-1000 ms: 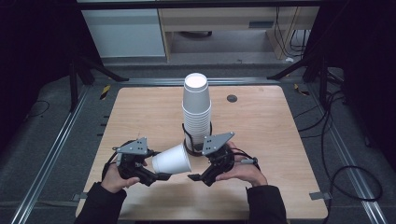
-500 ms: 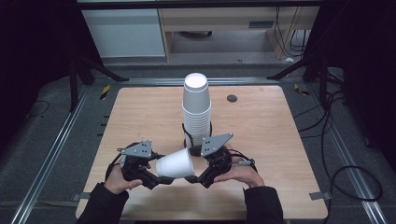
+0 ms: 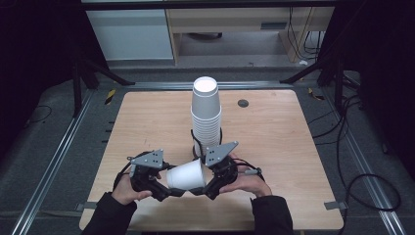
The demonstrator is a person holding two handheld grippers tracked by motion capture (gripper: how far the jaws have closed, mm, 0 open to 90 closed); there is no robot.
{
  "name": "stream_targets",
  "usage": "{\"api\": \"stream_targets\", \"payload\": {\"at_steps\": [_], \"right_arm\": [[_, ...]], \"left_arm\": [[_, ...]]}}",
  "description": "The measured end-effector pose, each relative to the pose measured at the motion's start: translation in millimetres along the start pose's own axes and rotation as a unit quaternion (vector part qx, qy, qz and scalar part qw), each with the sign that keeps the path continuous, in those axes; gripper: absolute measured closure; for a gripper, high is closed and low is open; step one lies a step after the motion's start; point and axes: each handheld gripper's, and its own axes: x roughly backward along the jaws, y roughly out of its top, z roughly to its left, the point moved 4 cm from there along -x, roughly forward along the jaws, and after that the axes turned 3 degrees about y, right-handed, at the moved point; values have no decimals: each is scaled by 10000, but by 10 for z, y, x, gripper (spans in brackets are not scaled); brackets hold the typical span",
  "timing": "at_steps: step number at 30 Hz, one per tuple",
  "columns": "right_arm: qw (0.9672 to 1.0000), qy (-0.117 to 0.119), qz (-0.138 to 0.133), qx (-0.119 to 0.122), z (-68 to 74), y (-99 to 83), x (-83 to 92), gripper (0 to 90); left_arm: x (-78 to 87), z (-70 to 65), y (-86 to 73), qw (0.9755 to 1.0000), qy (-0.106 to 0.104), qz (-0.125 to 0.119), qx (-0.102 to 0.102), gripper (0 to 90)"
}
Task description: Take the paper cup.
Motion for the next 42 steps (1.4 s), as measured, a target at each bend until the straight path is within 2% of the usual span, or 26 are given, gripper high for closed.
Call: {"api": "stream_targets", "payload": {"at_steps": [7, 21, 31, 42], "right_arm": [[10000, 41, -15, 19, 2, -18, 1, 58], [10000, 45, -46, 2, 1, -13, 30, 75], [10000, 4, -34, 16, 5, -12, 46, 82], [9999, -161, -20, -39, -31, -28, 141, 82]], "left_arm": [[-12, -3, -5, 10000, -30, 25, -4, 229], [-7, 2, 6, 10000, -25, -77, -21, 224], [-11, -3, 10, 9999, 52, -80, -56, 216], [45, 37, 1, 9996, 271, -71, -39, 182]]}}
